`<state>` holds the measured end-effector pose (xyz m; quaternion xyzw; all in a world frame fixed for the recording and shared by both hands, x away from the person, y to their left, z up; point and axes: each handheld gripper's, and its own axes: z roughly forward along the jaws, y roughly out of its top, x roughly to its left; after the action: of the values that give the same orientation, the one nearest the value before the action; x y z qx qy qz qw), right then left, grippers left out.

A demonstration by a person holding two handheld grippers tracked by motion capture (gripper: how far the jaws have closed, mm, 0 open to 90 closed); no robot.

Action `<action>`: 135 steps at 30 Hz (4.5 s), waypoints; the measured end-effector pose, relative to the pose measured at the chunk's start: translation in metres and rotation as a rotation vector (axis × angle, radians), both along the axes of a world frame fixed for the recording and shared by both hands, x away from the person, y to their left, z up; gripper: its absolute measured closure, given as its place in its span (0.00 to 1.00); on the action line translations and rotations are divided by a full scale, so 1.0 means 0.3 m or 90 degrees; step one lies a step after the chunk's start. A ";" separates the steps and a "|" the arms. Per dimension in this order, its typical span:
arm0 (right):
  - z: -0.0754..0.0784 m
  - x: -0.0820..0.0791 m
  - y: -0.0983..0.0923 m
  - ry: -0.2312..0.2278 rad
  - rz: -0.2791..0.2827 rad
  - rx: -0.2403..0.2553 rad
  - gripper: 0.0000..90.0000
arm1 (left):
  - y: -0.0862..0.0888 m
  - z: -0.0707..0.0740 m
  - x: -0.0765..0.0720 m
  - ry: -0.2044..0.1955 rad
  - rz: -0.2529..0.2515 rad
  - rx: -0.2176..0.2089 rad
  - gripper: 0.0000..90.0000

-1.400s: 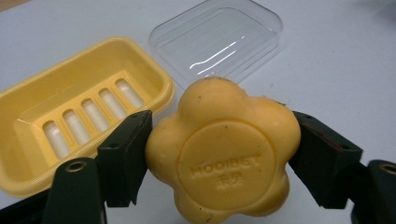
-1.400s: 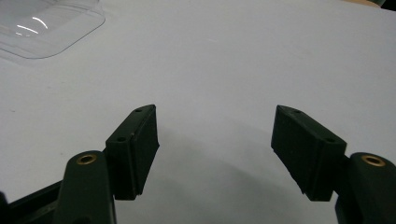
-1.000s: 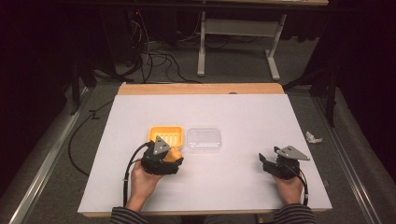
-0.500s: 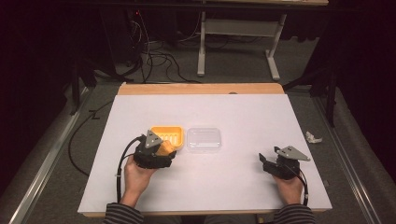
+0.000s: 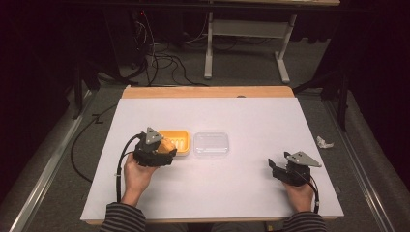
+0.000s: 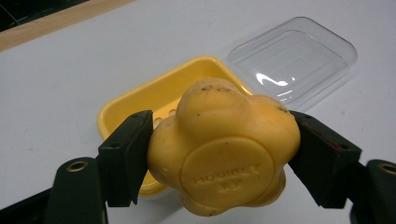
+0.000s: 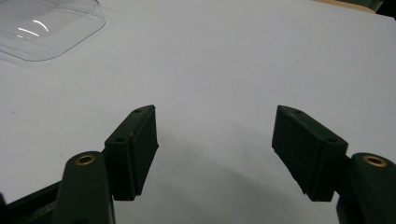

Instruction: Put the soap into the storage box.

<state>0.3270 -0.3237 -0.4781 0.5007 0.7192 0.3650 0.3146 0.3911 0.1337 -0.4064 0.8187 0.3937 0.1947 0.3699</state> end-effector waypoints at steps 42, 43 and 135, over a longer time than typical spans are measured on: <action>-0.001 -0.002 0.004 -0.001 -0.006 -0.003 0.34 | -0.013 -0.078 0.157 0.048 0.049 0.023 0.30; -0.001 -0.002 0.005 -0.001 -0.006 -0.003 0.34 | -0.014 -0.079 0.159 0.048 0.047 0.023 0.30; -0.001 -0.001 0.006 0.000 -0.002 -0.011 0.34 | -0.017 0.002 0.015 -0.078 0.015 -0.046 0.32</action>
<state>0.3267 -0.3220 -0.4783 0.4992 0.7213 0.3585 0.3194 0.3956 0.1287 -0.4060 0.7867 0.3868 0.2342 0.4202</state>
